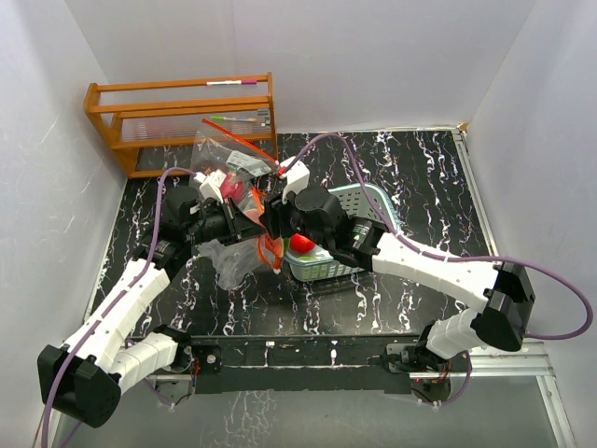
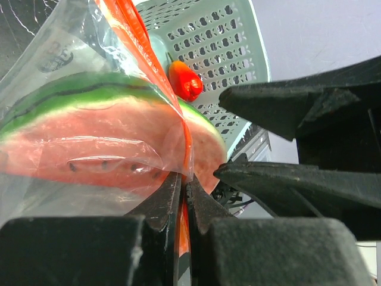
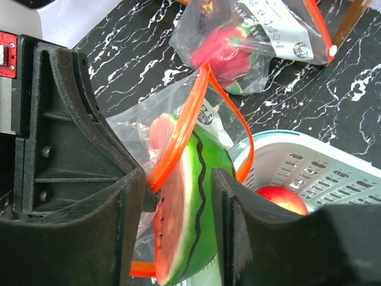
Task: Place the food in the zip-top bag and seal the zipper
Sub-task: Place the fake fruit in the zipper food storage bag.
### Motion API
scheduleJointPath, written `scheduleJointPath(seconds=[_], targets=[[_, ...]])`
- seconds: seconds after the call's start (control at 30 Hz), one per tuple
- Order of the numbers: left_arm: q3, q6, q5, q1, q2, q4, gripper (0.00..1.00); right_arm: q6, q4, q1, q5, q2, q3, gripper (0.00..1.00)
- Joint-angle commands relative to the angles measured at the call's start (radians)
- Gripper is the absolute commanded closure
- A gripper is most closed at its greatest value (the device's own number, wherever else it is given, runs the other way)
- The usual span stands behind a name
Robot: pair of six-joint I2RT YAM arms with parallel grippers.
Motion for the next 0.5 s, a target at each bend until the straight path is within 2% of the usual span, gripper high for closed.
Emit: scheduleJointPath(seconds=[0.0,0.2,0.33,0.47], targets=[[-0.002,0.015,0.027,-0.004,-0.034,-0.018,1.0,-0.009,0.044,0.006,0.046,-0.03,0.05,0.46],[0.012,0.046,-0.012,-0.004,-0.05,-0.072,1.0,0.002,-0.05,0.006,0.174,-0.097,0.016,0.44],[0.002,0.041,-0.006,-0.004,-0.044,-0.059,1.0,0.023,-0.087,0.005,0.16,-0.162,-0.055,0.46],[0.019,0.043,-0.005,-0.004,-0.038,-0.061,1.0,0.046,-0.121,0.005,0.128,-0.205,-0.116,0.6]])
